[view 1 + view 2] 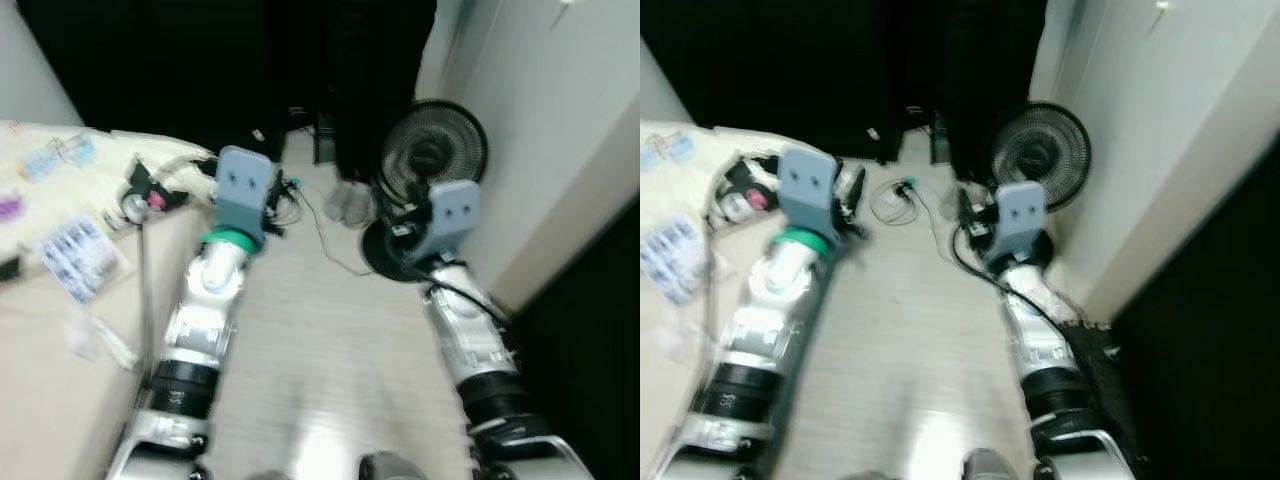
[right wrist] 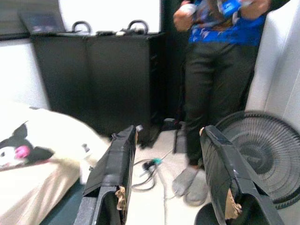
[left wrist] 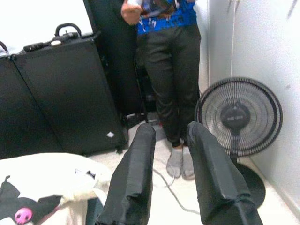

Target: Clean up the room

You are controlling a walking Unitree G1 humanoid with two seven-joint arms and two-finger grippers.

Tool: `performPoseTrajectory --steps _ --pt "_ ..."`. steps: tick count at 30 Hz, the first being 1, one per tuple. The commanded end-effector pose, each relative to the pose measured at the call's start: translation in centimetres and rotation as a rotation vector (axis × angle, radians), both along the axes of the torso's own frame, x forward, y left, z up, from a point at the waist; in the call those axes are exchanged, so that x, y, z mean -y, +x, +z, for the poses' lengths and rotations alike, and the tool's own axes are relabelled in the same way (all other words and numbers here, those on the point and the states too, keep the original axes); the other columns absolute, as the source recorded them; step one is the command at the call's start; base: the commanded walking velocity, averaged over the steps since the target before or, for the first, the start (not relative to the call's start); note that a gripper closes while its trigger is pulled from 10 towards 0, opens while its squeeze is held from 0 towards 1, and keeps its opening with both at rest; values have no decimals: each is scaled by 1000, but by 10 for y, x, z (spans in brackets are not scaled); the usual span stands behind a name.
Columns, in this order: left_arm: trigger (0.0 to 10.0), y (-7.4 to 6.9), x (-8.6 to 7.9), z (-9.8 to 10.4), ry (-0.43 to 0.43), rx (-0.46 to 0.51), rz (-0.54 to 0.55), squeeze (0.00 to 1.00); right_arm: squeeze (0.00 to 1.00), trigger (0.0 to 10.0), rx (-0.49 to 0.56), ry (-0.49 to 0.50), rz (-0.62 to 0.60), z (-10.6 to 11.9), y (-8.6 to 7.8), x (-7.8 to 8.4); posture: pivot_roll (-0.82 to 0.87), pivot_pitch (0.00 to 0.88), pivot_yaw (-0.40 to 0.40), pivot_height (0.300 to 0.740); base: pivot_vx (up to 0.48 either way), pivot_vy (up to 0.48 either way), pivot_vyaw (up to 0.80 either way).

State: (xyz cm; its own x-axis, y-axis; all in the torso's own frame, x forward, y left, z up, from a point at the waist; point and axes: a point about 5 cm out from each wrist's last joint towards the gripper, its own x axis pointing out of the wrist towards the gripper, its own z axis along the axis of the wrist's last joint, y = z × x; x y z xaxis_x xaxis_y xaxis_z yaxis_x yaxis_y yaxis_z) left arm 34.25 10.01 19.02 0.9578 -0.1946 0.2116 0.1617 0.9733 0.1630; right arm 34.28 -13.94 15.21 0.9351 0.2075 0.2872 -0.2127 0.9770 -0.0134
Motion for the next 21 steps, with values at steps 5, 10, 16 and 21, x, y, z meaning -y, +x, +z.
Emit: performPoseTrajectory --steps 5,10,16,21 --pt "10000 1 -8 -6 12 -24 25 0 0 10000 -10 9 14 -3 -1 -6 -23 0 74 740 480 0 0" --pt "10000 0 -7 -6 11 -26 23 0 0 10000 -11 1 16 -3 -2 -6 -23 0 73 740 480 0 0" --pt "10000 0 -4 -15 40 -78 -8 0 0 10000 -16 -29 24 -6 -2 -6 -24 0 70 740 75 0 131" --pt "10000 -4 -2 -26 67 -109 -56 0 0 10000 -36 -63 27 -13 -4 -6 -25 0 68 740 0 0 781"
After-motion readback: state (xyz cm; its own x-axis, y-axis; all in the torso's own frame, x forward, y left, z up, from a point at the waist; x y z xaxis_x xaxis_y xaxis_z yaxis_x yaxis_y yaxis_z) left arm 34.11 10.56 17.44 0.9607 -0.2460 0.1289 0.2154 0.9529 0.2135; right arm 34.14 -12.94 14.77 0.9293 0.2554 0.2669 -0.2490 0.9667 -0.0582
